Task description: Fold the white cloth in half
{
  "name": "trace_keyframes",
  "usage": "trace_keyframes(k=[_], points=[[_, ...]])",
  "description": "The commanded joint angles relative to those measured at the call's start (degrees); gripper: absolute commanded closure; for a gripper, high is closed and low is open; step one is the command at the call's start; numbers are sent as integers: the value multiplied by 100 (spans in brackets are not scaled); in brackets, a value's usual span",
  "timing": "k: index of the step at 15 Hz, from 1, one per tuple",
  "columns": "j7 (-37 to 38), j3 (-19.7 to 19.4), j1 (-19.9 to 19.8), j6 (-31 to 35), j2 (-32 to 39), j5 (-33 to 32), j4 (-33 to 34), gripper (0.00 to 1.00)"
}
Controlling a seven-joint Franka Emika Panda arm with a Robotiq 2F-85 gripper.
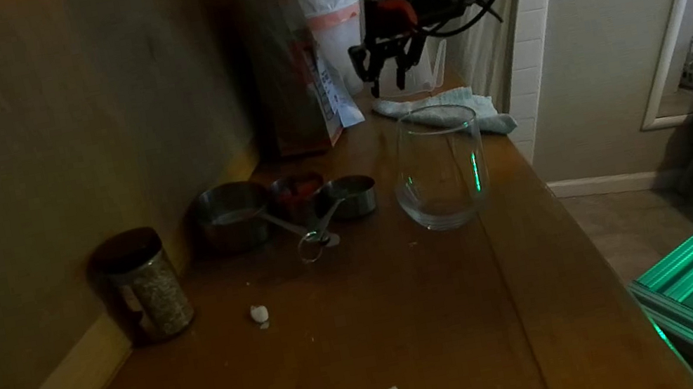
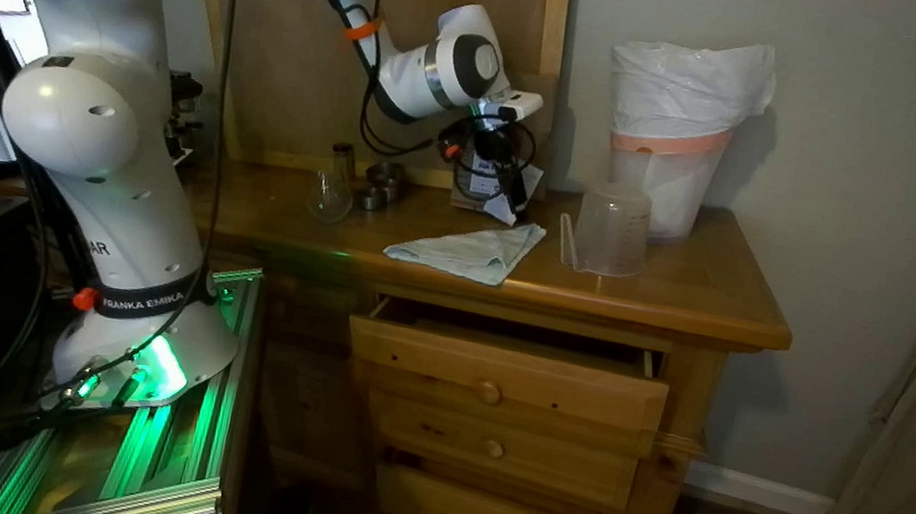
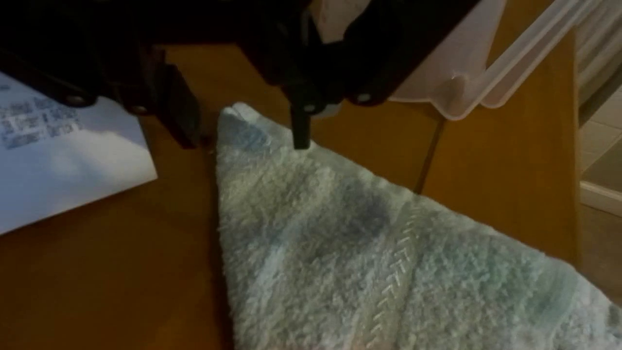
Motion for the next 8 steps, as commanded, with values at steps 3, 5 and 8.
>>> trace_keyframes(k=[3, 5, 8], points=[[-1269, -16, -34, -431, -1215, 1214, -808, 2], [-1948, -42, -41, -739, -1707, 1725, -1127, 0], [-3299, -86, -12, -1120, -2489, 2799, -1647, 0]])
